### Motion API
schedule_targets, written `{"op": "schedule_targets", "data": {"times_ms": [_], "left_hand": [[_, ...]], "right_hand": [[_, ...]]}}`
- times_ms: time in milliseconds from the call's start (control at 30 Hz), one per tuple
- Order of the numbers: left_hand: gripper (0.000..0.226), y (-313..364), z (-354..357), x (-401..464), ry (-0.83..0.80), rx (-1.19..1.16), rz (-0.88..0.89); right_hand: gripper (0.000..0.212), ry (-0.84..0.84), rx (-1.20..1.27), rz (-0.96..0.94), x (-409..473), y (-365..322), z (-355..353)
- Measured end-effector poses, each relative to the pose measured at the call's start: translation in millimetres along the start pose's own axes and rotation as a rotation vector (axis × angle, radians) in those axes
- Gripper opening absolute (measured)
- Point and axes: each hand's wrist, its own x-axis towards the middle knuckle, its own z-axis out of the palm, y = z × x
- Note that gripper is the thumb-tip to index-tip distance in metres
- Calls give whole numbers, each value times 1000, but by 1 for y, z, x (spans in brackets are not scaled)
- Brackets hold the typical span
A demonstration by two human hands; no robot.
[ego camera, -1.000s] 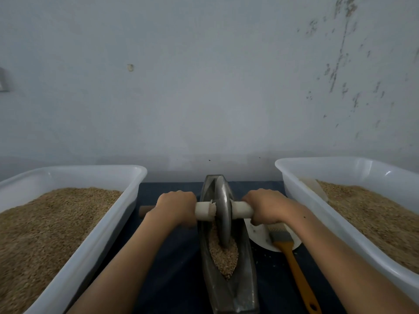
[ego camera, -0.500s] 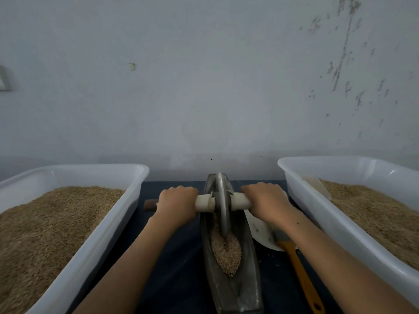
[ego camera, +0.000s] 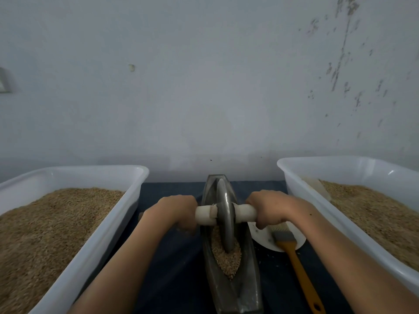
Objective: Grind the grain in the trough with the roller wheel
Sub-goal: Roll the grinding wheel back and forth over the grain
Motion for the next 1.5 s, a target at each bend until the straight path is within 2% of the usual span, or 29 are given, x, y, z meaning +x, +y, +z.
{"op": "schedule_targets", "data": {"times_ms": [133,267,367,467,633,767,900,1100,1200,1300,1367,1500], "left_hand": [[43,3,3,1,165,85,-24],[30,5,9,5,399,136,-42],[24,6,12,6,448,124,-52],[28,5,11,6,408,132,-48],[38,3,5,3,253,119,-10],[46,2,2,1,107,65,2],[44,2,3,2,119,51,-14],[24,7,10,5,433,129,-53],[23,8,12,6,464,140,-51],[30,6,9,5,378,136,-29],[37,4,4,5,247,101,-15],[46,0,0,3,8,18,7]], "right_hand": [[37,108,-19,2,5,2,6],[18,366,-60,44,14,0,16],[12,489,-61,63,18,-1,22],[14,426,-61,41,15,0,19],[36,103,-44,18,4,-1,5],[39,20,-13,23,1,-1,1],[29,126,-52,11,5,-1,6],[13,460,-52,67,16,-3,20],[13,491,-43,67,17,-2,23],[22,344,-53,52,12,-1,16],[33,211,-71,38,7,-2,9],[41,28,-28,33,0,-5,1]]}}
